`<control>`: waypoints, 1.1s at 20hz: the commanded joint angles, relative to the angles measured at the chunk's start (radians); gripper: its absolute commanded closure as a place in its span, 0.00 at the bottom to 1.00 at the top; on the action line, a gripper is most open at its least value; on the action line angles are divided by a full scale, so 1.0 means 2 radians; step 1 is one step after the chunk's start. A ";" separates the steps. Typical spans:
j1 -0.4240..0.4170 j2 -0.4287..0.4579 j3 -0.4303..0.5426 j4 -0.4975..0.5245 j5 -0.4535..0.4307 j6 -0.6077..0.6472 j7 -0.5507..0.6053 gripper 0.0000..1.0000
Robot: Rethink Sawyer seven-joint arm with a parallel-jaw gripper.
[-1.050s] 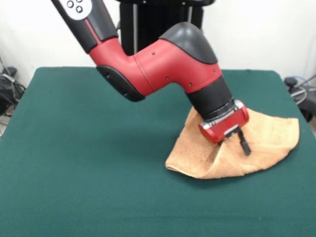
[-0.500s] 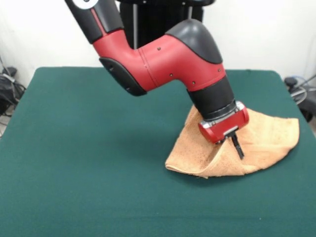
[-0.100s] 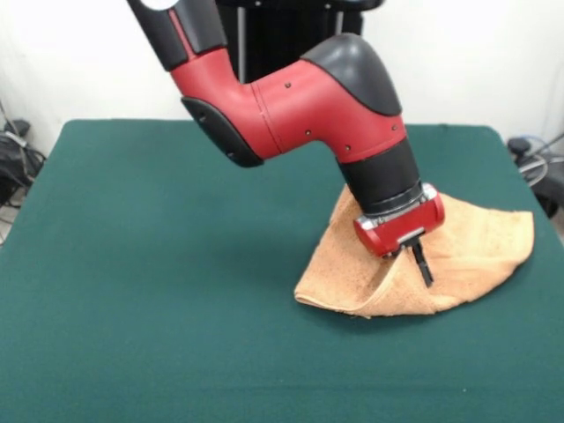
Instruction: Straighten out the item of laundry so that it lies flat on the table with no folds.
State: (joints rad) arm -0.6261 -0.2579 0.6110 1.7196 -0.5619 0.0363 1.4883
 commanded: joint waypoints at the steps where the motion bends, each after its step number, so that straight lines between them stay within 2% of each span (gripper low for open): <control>1: 0.034 -0.012 -0.075 -0.025 0.040 -0.012 0.119 1.00; 9: 0.109 -0.064 -0.143 -0.016 0.095 -0.005 0.132 1.00; 22: 0.175 -0.083 -0.197 -0.040 0.167 0.044 0.103 1.00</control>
State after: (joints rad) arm -0.3187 -0.4038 0.3162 1.7053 -0.3065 0.0193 1.4883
